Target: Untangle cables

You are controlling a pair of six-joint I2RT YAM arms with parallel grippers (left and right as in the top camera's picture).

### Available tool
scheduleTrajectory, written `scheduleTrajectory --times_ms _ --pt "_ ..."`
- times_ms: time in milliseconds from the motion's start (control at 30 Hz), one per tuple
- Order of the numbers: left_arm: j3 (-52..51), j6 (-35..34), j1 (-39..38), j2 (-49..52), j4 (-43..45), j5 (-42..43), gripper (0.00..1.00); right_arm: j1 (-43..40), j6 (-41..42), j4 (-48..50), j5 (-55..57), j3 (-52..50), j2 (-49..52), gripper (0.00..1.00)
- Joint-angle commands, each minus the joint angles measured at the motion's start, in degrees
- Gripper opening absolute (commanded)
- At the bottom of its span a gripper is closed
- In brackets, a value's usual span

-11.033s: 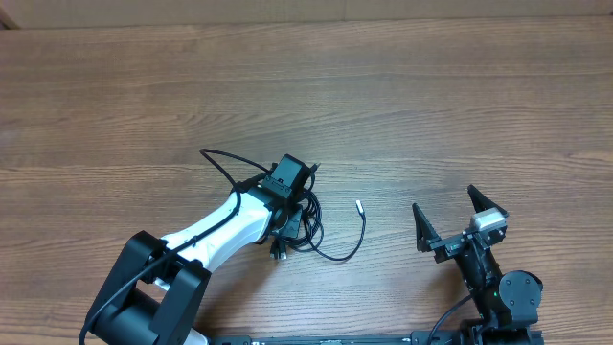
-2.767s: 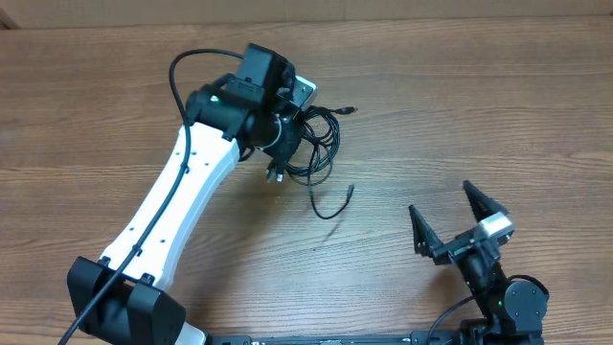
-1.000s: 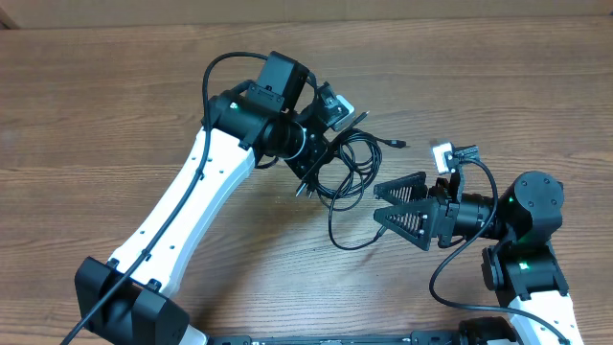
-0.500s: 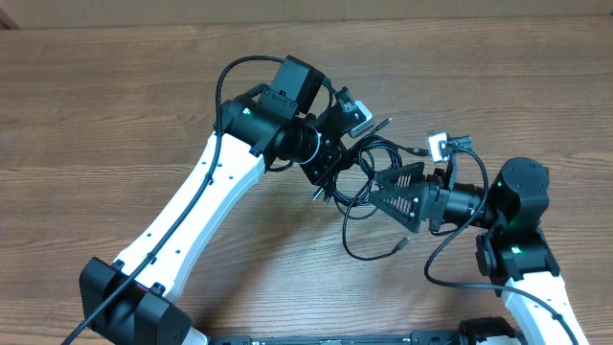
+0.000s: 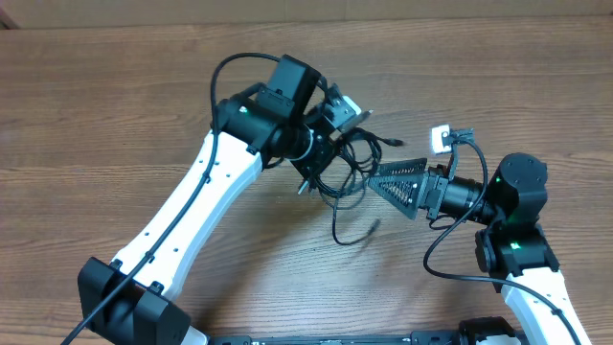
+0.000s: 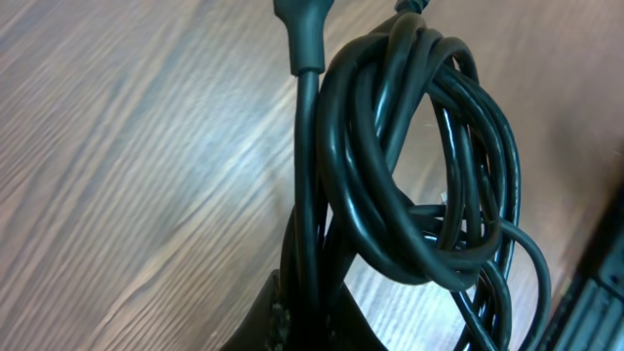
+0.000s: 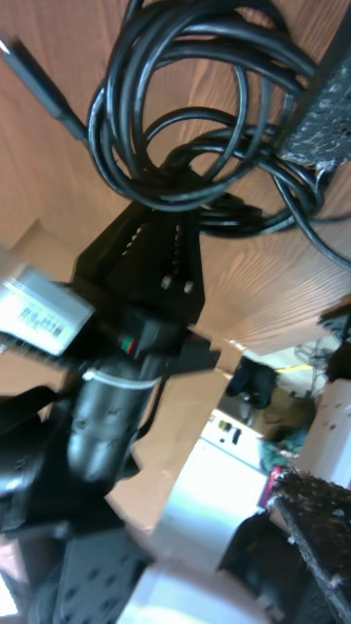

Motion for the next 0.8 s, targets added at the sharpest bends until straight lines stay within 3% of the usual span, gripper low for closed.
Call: scheduleTrajectory --times_ms 0,100,200,300,367,500,533,600,767 --pt "1.8 -3.3 3.4 -0.3 0.2 -1.5 0.04 0.2 3.6 -0.4 2.7 5.5 -0.2 1.0" --pt "1.8 -3.4 6.1 -0.3 0.0 1.3 0.04 0.2 2.7 -8.5 8.8 9.7 -0.2 1.0" --pt "1.8 -3.3 8.0 -0.3 0.0 3.8 0.04 0.2 -3.1 -23.8 20.0 15.4 -0.2 1.0" --pt "1.8 -2.6 8.5 -0.3 0.0 3.8 0.04 0.2 -10.1 -36.7 29.8 20.7 -0.2 1.0" --pt "1.8 -0.7 8.3 -0.3 0.0 3.9 0.04 0.2 -19.3 -42.4 32.0 24.4 -0.1 1.0" --pt "1.8 3.3 7.6 -0.3 0.3 6.2 0.04 0.2 -33.4 -47.5 32.3 28.2 -0.1 1.0" --pt "1.8 3.4 6.9 -0.3 0.9 6.1 0.04 0.3 -42.8 -50.3 31.8 28.7 -0.1 1.0" --pt "1.8 3.3 6.3 -0.3 1.3 6.0 0.04 1.2 -51.5 -53.2 31.8 28.7 -0.1 0.96" --pt "1.8 3.0 3.8 -0.3 3.5 5.8 0.04 4.5 -59.4 -56.6 32.3 28.7 -0.1 0.89"
